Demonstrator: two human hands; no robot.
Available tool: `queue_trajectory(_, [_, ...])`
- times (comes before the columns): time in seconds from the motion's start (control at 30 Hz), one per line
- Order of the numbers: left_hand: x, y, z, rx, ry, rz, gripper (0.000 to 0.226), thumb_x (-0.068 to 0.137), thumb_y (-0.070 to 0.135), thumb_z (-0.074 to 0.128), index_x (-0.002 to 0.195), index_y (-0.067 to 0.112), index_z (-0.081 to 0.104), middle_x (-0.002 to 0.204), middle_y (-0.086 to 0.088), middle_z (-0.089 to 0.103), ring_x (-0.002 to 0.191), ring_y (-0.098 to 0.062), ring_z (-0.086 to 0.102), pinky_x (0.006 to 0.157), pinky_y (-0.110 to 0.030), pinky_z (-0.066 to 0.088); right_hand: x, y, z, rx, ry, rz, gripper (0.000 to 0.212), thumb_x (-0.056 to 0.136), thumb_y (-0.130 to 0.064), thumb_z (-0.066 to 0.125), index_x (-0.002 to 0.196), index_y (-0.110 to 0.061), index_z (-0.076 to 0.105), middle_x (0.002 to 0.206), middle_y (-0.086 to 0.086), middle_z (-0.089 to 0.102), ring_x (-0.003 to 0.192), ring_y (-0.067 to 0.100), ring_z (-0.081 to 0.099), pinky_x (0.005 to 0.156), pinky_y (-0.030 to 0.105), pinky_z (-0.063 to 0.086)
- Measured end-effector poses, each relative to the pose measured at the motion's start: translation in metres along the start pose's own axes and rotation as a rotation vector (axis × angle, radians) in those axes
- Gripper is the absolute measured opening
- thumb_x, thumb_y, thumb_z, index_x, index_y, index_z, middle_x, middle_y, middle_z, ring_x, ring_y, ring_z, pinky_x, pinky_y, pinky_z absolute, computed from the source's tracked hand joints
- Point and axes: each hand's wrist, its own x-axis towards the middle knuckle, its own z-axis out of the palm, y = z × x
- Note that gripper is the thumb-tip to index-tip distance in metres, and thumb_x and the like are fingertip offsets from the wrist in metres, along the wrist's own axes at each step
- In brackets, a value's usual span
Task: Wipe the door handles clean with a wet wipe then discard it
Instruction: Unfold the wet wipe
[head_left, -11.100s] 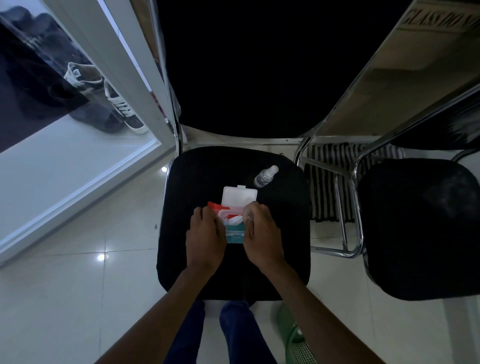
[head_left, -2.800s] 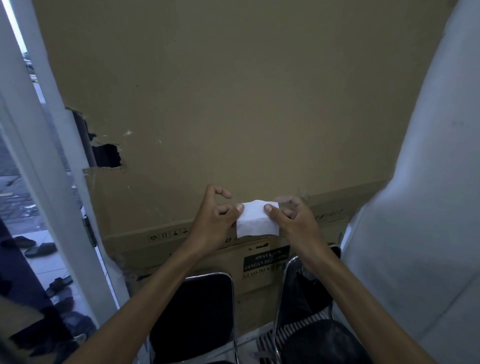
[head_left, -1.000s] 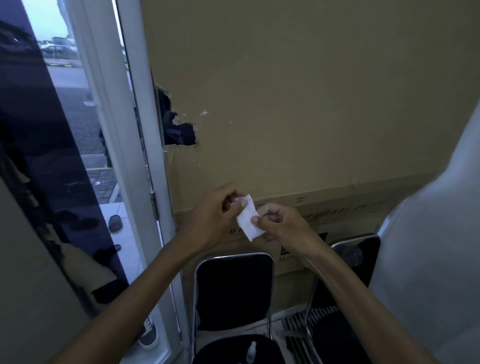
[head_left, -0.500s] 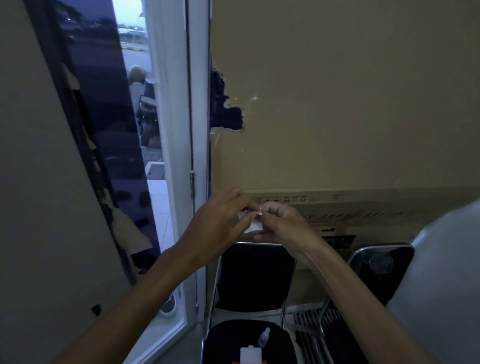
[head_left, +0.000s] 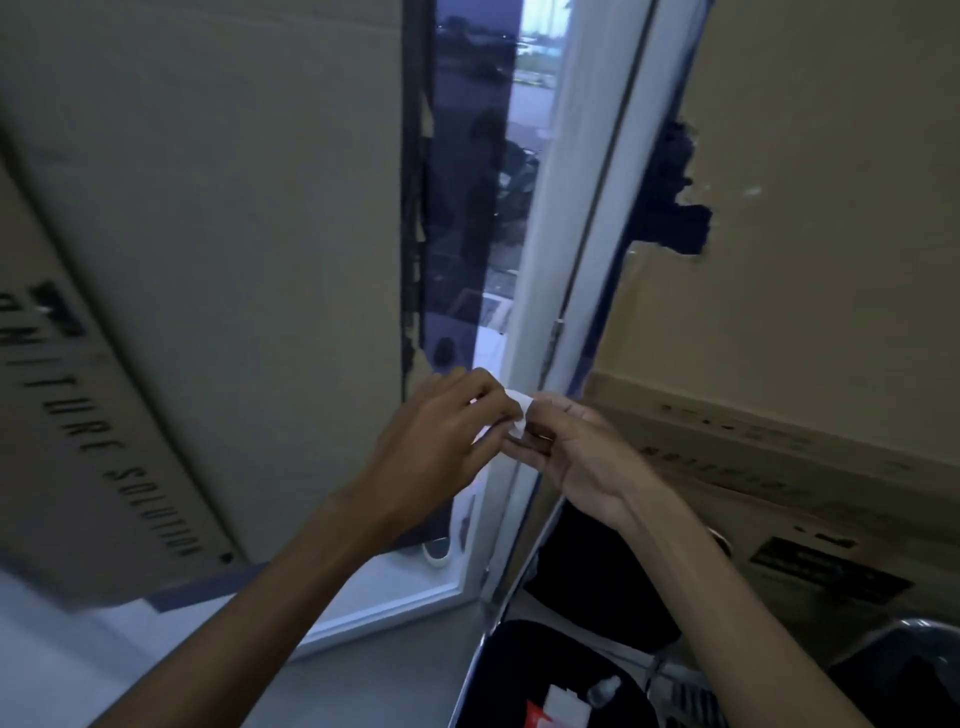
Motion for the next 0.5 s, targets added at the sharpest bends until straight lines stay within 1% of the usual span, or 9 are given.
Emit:
queue_trajectory(0.07, [-0.013, -0.009, -0.016, 0.055, 0.009, -0.038, 0.01, 0.099, 0.019, 0.064, 0.101, 0.013, 0.072, 0.103, -0.002, 0.066, 0.087, -0.027, 0.059, 0.077, -0.043, 0.048, 0.008, 0.003, 0.018, 0.04, -0.05, 0.018, 0.019, 0.105, 0.0, 0.054, 0.118, 0.003, 0.067, 0.092, 0.015, 0.073, 0.075, 0.017, 0.072, 0.081, 0.032, 0.065])
queue_trajectory(0.1, [-0.021, -0.015, -0.025, 0.082, 0.019, -0.062, 0.011, 0.099, 0.018, 0.064, 0.103, 0.013, 0.073, 0.106, -0.003, 0.067, 0.09, -0.027, 0.061, 0.08, -0.042, 0.049, 0.013, 0.006, 0.03, 0.048, -0.085, 0.033, 0.021, 0.105, -0.004, 0.055, 0.121, 0.002, 0.067, 0.095, 0.015, 0.073, 0.077, 0.018, 0.073, 0.084, 0.033, 0.065])
queue_trajectory(0.13, [-0.028, -0.019, -0.033, 0.097, 0.03, -0.086, 0.012, 0.099, 0.017, 0.065, 0.105, 0.012, 0.074, 0.109, -0.003, 0.069, 0.094, -0.027, 0.063, 0.083, -0.042, 0.05, 0.016, 0.008, 0.04, 0.052, -0.121, 0.042, 0.021, 0.105, -0.007, 0.056, 0.122, 0.001, 0.068, 0.097, 0.015, 0.073, 0.08, 0.02, 0.073, 0.09, 0.035, 0.064])
queue_trajectory(0.2, [-0.043, -0.029, -0.052, 0.124, 0.059, -0.152, 0.013, 0.097, 0.014, 0.067, 0.108, 0.012, 0.075, 0.115, -0.003, 0.072, 0.1, -0.027, 0.066, 0.089, -0.042, 0.051, 0.023, 0.012, 0.064, 0.016, -0.186, 0.043, 0.016, 0.105, -0.013, 0.059, 0.115, -0.006, 0.07, 0.096, 0.011, 0.075, 0.085, 0.021, 0.074, 0.098, 0.039, 0.06])
queue_trajectory(0.3, [-0.069, -0.045, -0.085, 0.129, 0.085, -0.284, 0.016, 0.097, 0.015, 0.067, 0.111, 0.016, 0.076, 0.125, 0.003, 0.073, 0.109, -0.021, 0.069, 0.095, -0.04, 0.053, 0.032, 0.023, 0.108, -0.091, -0.268, -0.001, 0.011, 0.104, -0.016, 0.063, 0.111, -0.011, 0.068, 0.099, 0.008, 0.077, 0.09, 0.019, 0.075, 0.095, 0.034, 0.06])
queue_trajectory(0.37, [-0.085, -0.055, -0.114, 0.109, 0.112, -0.343, 0.018, 0.098, 0.014, 0.066, 0.113, 0.018, 0.076, 0.128, 0.005, 0.073, 0.114, -0.016, 0.069, 0.099, -0.039, 0.054, 0.037, 0.032, 0.146, -0.126, -0.322, -0.031, 0.013, 0.104, -0.015, 0.063, 0.114, -0.008, 0.067, 0.104, 0.01, 0.075, 0.092, 0.017, 0.074, 0.099, 0.034, 0.06])
queue_trajectory(0.43, [-0.097, -0.064, -0.141, 0.098, 0.16, -0.363, 0.018, 0.098, 0.01, 0.067, 0.112, 0.014, 0.077, 0.126, 0.004, 0.074, 0.113, -0.012, 0.07, 0.102, -0.03, 0.053, 0.042, 0.039, 0.18, -0.149, -0.339, -0.058, 0.015, 0.104, -0.014, 0.063, 0.115, -0.005, 0.068, 0.11, 0.015, 0.074, 0.095, 0.019, 0.073, 0.1, 0.034, 0.06])
queue_trajectory(0.47, [-0.104, -0.067, -0.155, 0.096, 0.186, -0.379, 0.017, 0.098, 0.009, 0.068, 0.112, 0.012, 0.077, 0.124, 0.003, 0.074, 0.113, -0.011, 0.07, 0.101, -0.026, 0.052, 0.044, 0.042, 0.198, -0.162, -0.344, -0.072, 0.016, 0.104, -0.013, 0.063, 0.116, -0.003, 0.068, 0.113, 0.017, 0.075, 0.098, 0.021, 0.072, 0.098, 0.034, 0.061])
queue_trajectory(0.5, [-0.112, -0.074, -0.172, 0.101, 0.217, -0.401, 0.017, 0.098, 0.008, 0.067, 0.113, 0.01, 0.077, 0.123, 0.003, 0.075, 0.112, -0.009, 0.07, 0.1, -0.024, 0.052, 0.047, 0.046, 0.22, -0.176, -0.349, -0.091, 0.018, 0.104, -0.012, 0.064, 0.116, -0.001, 0.069, 0.116, 0.018, 0.076, 0.101, 0.024, 0.073, 0.095, 0.032, 0.061])
